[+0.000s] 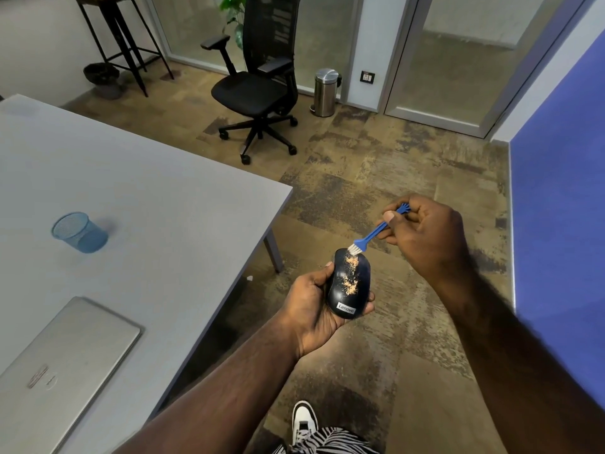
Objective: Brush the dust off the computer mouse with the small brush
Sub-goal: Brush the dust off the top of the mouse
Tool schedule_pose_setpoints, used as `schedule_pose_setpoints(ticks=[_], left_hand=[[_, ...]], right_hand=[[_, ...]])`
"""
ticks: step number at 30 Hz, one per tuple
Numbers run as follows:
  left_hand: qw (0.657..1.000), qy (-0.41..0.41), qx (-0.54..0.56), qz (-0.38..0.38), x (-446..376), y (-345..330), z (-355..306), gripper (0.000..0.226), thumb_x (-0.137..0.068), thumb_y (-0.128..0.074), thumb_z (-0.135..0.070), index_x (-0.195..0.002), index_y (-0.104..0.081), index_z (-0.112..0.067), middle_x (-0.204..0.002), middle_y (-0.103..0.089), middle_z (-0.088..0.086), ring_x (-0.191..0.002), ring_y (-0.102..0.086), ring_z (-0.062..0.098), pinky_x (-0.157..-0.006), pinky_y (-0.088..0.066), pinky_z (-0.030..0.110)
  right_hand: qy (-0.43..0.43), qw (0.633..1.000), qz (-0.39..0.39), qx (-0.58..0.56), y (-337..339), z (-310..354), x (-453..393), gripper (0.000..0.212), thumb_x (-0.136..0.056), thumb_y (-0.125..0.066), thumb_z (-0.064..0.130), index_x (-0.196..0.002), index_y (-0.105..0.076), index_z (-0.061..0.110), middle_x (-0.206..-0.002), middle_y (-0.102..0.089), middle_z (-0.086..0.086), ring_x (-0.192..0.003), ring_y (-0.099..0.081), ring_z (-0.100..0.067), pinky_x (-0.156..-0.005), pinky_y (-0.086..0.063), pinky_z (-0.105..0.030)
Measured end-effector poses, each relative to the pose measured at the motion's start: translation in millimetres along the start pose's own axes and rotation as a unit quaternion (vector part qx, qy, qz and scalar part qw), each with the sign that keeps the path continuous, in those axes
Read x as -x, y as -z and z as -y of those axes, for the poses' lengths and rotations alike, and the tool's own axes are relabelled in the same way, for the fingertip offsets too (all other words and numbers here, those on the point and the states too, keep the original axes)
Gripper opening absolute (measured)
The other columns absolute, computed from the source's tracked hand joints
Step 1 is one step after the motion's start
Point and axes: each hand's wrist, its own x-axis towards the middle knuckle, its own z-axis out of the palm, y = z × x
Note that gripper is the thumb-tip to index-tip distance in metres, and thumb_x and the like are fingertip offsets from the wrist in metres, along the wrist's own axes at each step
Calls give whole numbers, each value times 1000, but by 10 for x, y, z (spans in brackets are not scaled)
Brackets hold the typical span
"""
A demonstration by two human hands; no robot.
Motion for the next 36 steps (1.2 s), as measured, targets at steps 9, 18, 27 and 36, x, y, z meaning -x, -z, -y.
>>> schedule_pose_setpoints(ticks=[9, 18, 27, 36], left_hand=[[999, -38, 25, -23, -15, 4, -50, 48, -101, -33, -36, -124, -55, 0, -108, -60, 25, -90, -60, 35, -82, -54, 45], [996, -70, 30, -37, -7, -126, -73, 52, -102, -27, -37, -121, -54, 3, -117, -57, 29, -87, -59, 34, -84, -51, 44], [997, -57, 26, -46, 29, -141, -50, 45, -102, -30, -33, -112, -55, 3, -112, -55, 29, -89, -57, 37, -91, -46, 47], [997, -58, 21, -40, 22, -131, -56, 50, -102, -29, -35, -113, -57, 4, -106, -59, 28, -87, -60, 35, -84, -51, 44]], right_hand=[[-18, 990, -11, -142, 114, 109, 169, 18, -94, -60, 4, -88, -66, 20, -80, -74, -4, -69, -76, -16, -63, -62, -35], [13, 995, 18, -101, -20, 64, 471, 16, -92, -62, 3, -91, -68, 18, -78, -74, 2, -67, -75, -9, -60, -61, -27], [-12, 989, -121, -83, 80, -109, 234, 10, -94, -60, 5, -98, -67, 10, -81, -73, -1, -72, -74, -6, -63, -60, -21], [-15, 992, -74, -105, -8, -73, 319, 21, -94, -60, 5, -87, -65, 25, -81, -73, 3, -71, -76, -13, -64, -61, -29]])
